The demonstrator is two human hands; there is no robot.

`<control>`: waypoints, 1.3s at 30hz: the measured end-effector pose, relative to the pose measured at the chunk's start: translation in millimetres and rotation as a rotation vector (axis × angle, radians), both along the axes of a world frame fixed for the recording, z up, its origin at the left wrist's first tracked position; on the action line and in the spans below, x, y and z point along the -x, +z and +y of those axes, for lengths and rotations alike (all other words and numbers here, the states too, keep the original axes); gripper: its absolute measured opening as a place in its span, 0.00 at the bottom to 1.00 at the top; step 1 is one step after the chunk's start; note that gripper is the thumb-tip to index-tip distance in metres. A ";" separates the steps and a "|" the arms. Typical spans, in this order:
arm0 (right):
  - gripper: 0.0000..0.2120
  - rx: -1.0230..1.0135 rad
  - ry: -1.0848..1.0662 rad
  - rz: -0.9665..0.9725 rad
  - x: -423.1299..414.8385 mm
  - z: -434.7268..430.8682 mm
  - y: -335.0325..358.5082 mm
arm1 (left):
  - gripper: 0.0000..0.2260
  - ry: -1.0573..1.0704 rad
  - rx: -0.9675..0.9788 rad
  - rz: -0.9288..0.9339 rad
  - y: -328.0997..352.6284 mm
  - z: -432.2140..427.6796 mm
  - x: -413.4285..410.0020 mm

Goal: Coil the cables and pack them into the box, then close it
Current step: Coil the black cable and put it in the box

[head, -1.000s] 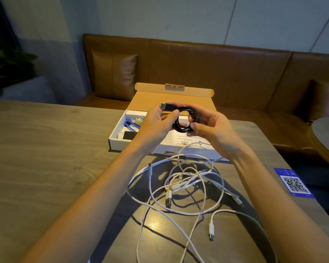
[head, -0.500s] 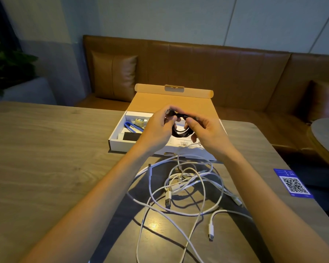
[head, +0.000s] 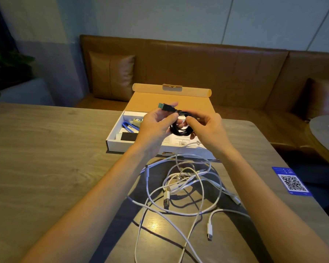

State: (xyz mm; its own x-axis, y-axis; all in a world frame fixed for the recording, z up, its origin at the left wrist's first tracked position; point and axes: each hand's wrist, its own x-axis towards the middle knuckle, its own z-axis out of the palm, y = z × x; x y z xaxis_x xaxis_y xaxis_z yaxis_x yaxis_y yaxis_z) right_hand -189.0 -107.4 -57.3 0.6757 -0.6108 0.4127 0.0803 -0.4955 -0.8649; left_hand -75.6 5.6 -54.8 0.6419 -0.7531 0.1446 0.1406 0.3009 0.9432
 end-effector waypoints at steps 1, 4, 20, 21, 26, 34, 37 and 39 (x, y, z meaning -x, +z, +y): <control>0.14 0.018 -0.005 0.006 1.3 -0.9 0.4 | 0.12 -0.048 0.004 0.050 1.3 1.4 0.5; 0.15 0.001 0.011 0.027 3.7 -1.1 1.0 | 0.10 -0.083 0.024 0.139 2.0 2.0 0.8; 0.09 -0.004 0.210 0.150 9.6 -5.4 4.9 | 0.10 -0.108 0.006 0.274 5.0 2.0 -5.8; 0.09 -0.006 0.203 0.144 10.0 -4.8 6.1 | 0.10 -0.096 0.019 0.249 5.0 2.1 -5.1; 0.08 -0.110 0.144 0.058 8.7 -2.6 7.5 | 0.08 0.088 0.080 -0.154 1.1 -0.3 -0.4; 0.07 -0.422 0.166 -0.089 5.4 -0.8 8.7 | 0.15 0.000 0.134 -0.554 -2.9 2.4 -11.8; 0.11 -0.468 0.153 -0.084 6.4 -6.1 7.7 | 0.18 -0.141 0.046 -0.576 -1.1 3.9 -18.2; 0.12 -0.470 0.152 -0.059 5.9 -7.7 5.4 | 0.19 -0.196 0.004 -0.560 -1.4 4.6 -18.9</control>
State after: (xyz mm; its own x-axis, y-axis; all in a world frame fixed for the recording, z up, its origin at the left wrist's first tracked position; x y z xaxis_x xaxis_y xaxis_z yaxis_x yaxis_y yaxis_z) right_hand -194.9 -115.1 -51.8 0.7551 -0.6366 0.1567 0.1772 -0.0320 -0.9837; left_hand -56.8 10.1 -56.2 0.3159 -0.8485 0.4245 -0.3254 0.3234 0.8886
